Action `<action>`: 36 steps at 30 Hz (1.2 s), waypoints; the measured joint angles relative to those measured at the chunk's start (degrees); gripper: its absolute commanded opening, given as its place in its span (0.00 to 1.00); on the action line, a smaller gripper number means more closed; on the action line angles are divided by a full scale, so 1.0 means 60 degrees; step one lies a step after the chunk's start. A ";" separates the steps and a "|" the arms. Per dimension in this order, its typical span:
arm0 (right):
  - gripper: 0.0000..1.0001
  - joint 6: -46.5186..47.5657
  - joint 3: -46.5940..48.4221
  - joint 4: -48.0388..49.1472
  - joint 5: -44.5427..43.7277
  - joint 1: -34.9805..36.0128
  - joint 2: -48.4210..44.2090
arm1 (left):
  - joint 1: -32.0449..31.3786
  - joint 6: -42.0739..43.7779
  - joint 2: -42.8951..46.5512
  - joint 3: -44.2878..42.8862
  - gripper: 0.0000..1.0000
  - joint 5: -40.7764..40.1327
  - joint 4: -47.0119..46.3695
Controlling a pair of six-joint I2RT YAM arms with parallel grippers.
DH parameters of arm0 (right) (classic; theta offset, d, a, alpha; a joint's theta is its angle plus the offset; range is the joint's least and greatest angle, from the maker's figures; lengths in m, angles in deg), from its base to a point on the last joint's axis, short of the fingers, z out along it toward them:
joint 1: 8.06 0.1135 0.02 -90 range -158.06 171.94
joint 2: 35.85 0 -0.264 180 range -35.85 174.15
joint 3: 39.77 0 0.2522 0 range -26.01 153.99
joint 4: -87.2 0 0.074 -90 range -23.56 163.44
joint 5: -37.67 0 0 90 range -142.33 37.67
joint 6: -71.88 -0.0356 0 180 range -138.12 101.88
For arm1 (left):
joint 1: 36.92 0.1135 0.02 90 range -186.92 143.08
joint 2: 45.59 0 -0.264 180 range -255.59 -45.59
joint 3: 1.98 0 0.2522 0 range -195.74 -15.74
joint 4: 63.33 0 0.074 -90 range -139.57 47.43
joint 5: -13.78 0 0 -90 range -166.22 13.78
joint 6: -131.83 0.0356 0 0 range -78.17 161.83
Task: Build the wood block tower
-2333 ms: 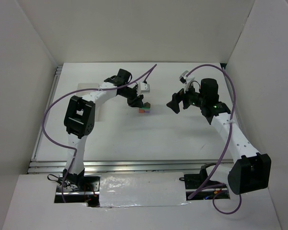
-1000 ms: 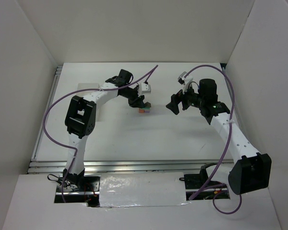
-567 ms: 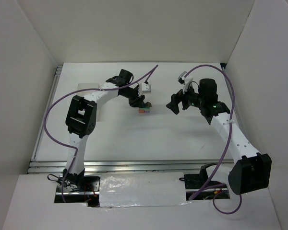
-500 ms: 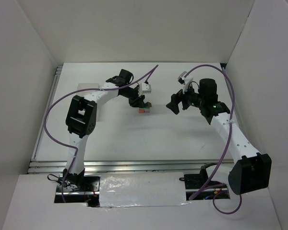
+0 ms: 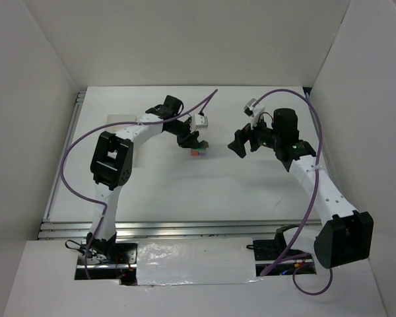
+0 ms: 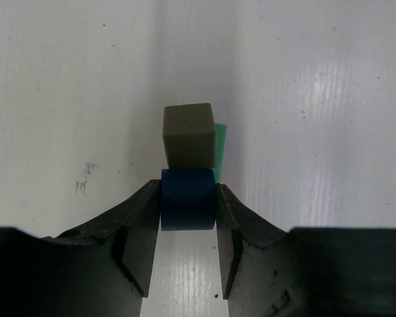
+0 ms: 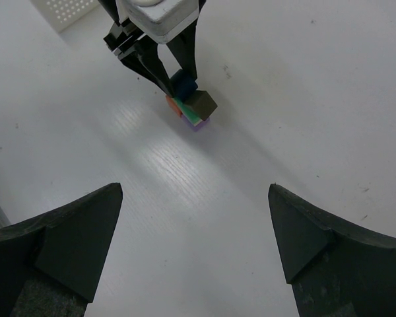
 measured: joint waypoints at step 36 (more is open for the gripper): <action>1.00 0.0146 0.0007 -0.0135 -0.0219 0.0171 0.0000 | 0.0000 0.0211 0.0000 0.0004 0.50 -0.0007 0.0321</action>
